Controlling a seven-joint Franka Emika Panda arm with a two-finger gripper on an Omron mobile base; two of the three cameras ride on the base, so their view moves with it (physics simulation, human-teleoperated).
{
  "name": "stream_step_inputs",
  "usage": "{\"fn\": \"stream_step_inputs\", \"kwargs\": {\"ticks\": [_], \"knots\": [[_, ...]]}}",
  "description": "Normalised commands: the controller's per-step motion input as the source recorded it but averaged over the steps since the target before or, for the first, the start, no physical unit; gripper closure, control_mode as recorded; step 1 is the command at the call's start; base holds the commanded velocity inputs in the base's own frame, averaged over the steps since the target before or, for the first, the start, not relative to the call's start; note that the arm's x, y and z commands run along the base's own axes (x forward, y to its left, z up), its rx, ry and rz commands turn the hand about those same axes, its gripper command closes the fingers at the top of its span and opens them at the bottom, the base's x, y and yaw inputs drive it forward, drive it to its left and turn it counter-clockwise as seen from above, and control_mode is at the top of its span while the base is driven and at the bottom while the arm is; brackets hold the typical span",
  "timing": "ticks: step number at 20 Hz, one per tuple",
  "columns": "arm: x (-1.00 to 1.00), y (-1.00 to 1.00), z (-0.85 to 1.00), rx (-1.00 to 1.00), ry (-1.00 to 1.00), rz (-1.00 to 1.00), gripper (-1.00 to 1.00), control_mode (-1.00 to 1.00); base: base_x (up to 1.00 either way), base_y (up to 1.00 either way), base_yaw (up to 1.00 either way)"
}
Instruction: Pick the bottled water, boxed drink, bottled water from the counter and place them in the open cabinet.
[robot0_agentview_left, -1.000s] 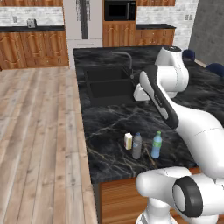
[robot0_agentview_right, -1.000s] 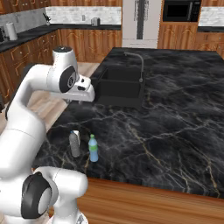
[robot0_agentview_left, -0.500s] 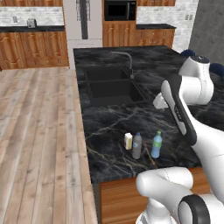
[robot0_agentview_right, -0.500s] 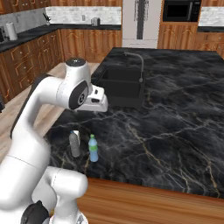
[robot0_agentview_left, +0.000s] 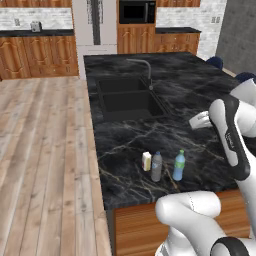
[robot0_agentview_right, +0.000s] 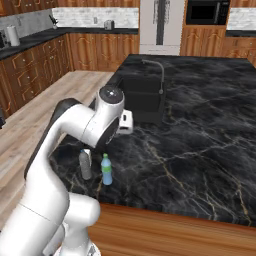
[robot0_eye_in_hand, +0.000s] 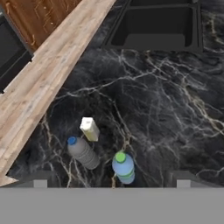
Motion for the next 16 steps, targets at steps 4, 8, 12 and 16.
{"fn": "stream_step_inputs", "kwargs": {"ticks": [4, 8, 12, 16], "knots": [[0.1, 0.0, 0.0, 0.2, -0.14, 0.27, -1.0, -1.0, 0.0, 0.0, 0.0], [0.16, 0.0, -0.16, 0.09, -0.07, 0.26, -1.0, -1.0, 0.0, 0.0, 0.0], [0.1, -0.01, -0.15, 0.03, -0.09, 0.23, -1.0, -1.0, 0.0, 0.0, 0.0], [0.0, -0.25, -0.02, 0.0, -0.14, 0.17, -1.0, -1.0, 0.0, 0.0, 0.0]]}}
